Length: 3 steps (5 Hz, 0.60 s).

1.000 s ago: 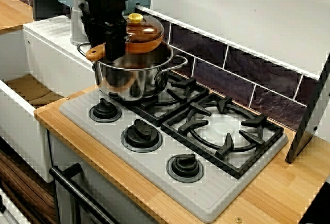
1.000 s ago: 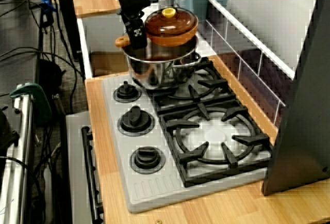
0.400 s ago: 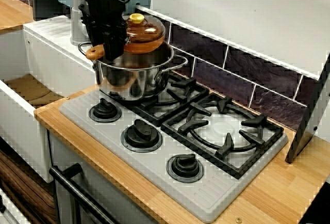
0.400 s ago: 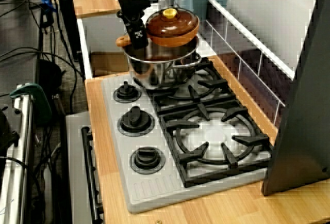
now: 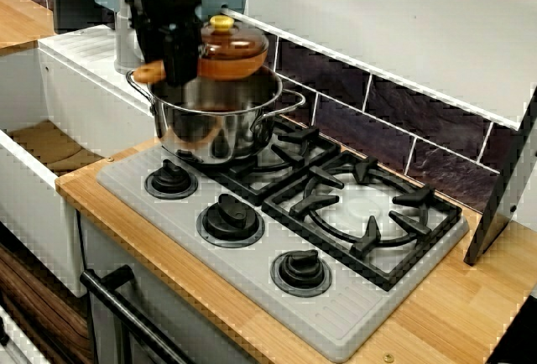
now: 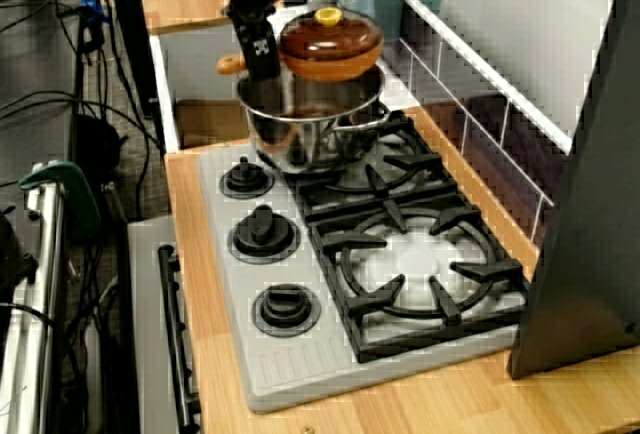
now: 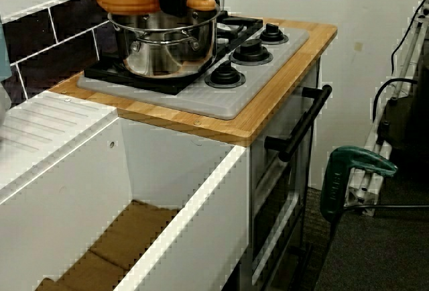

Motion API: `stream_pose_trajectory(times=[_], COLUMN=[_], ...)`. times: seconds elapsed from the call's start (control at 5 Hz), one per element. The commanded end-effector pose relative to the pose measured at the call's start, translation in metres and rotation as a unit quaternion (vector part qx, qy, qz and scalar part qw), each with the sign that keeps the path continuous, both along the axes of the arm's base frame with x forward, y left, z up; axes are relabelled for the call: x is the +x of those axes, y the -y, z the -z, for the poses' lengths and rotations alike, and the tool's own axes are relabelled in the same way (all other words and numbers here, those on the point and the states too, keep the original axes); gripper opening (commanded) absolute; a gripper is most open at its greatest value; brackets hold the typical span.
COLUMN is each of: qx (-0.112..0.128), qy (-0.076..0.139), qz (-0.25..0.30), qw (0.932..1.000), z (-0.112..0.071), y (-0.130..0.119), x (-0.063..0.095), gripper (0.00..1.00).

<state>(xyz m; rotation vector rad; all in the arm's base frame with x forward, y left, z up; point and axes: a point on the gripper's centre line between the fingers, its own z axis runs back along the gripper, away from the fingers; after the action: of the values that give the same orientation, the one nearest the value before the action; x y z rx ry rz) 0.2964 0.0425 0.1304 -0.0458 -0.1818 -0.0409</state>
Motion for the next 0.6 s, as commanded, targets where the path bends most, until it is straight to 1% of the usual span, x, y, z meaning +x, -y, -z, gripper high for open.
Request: stream_pose_trajectory(times=[0.0,0.2,0.4], qx=[0.008,0.005,-0.001], qy=[0.057,0.064,0.081], qz=[0.031,0.056,0.105], qw=[0.9979,0.9964,0.9911], z=[-0.045,-0.051,-0.054], y=[0.005,0.016,0.032], x=[-0.003,-0.007,-0.013], gripper=[0.00,0.00,0.00])
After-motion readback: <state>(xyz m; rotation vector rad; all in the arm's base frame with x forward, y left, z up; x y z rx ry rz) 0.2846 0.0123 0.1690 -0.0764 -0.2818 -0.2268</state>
